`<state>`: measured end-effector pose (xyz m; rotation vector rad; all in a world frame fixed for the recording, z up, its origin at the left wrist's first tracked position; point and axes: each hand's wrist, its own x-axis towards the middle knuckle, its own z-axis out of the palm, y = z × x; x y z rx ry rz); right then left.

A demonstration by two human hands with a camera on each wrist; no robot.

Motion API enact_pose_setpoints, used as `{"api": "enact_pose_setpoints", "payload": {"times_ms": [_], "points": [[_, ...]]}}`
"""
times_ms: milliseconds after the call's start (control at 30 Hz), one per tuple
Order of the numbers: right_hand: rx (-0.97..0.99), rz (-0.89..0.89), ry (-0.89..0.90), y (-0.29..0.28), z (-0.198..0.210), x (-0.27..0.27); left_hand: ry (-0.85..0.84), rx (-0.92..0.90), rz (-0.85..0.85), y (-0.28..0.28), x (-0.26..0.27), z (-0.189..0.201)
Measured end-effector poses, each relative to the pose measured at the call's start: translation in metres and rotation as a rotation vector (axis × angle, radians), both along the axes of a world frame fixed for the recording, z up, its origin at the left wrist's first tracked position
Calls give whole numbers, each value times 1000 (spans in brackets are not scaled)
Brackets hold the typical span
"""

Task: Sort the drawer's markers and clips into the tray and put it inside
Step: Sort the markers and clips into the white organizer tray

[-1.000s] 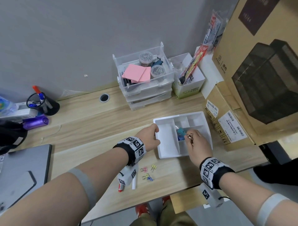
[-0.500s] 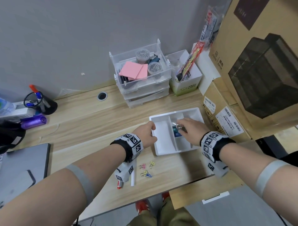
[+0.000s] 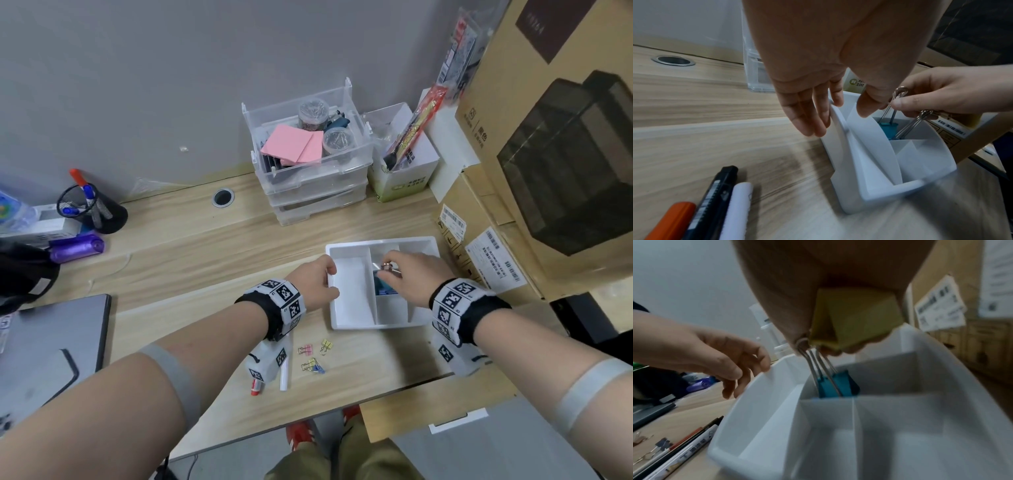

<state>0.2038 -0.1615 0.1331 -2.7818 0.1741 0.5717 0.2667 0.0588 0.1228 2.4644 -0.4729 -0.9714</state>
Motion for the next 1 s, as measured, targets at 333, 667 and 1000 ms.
{"api": "enact_pose_setpoints", "payload": {"times_ms": [333,667,1000], "points": [[-63,28,401,-21,20,10,7,25,-30,0,6,-1],[181,-41,176,-32,10,1,-207,-184,-210,-57,3,16],[390,-463,-339,-48,9,-16,-109,-192,-104,-75,4,-4]]}}
